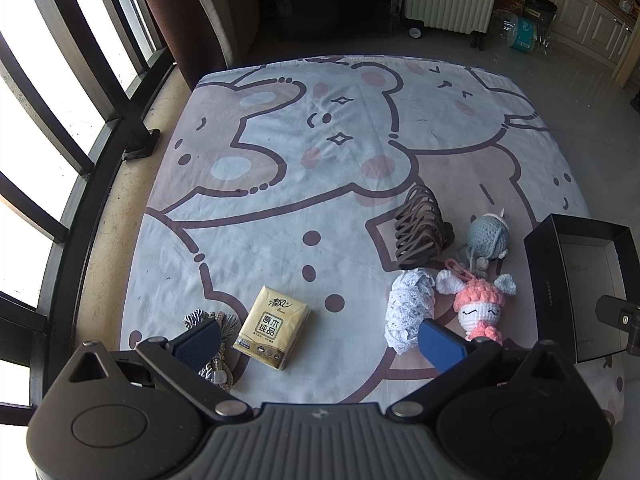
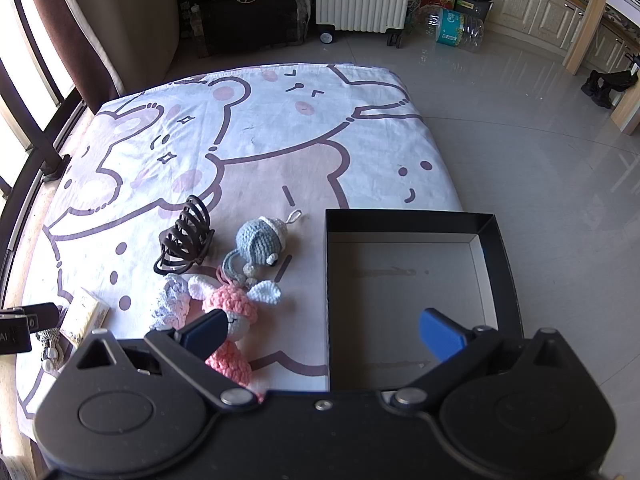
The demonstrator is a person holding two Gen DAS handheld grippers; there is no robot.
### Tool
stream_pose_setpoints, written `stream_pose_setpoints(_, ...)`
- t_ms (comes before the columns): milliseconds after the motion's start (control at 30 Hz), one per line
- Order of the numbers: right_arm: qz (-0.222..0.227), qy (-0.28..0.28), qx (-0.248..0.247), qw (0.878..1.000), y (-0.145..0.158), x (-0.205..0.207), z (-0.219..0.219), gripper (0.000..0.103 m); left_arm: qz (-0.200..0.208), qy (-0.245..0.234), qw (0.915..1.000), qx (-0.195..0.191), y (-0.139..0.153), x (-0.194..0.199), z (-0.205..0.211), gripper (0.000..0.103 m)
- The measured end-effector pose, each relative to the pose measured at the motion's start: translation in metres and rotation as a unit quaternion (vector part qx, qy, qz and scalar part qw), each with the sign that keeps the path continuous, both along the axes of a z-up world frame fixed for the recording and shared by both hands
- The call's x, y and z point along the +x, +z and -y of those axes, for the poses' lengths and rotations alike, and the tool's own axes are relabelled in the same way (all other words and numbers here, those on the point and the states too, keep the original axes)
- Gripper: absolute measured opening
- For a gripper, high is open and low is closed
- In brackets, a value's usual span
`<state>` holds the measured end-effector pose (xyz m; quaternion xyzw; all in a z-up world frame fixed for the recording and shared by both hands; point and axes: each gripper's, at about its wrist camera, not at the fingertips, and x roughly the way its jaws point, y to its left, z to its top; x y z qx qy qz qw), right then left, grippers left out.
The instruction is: Organize objects
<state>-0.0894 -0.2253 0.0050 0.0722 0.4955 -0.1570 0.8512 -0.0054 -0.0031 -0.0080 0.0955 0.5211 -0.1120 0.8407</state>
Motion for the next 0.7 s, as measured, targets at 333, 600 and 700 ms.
stream_pose_setpoints(333,-0.003,0.001,0.002,1.000,-0.003,-0.003,-0.003,0.103,-0.002,-0.016,0.9999,0.002,-0.002,-0.001,-0.001,0.103)
stream_pose_setpoints(600,-0.009,0.013,0.007,1.000,-0.002,0.005,-0.010,0.103,-0.007,-0.012,0.9999,0.007,-0.006,0.006,-0.011,0.103)
stream_pose_setpoints(700,-0.009,0.016,0.004,1.000,-0.002,0.008,-0.014,0.103,-0.009,-0.008,0.9999,0.009,-0.006,0.010,-0.015,0.103)
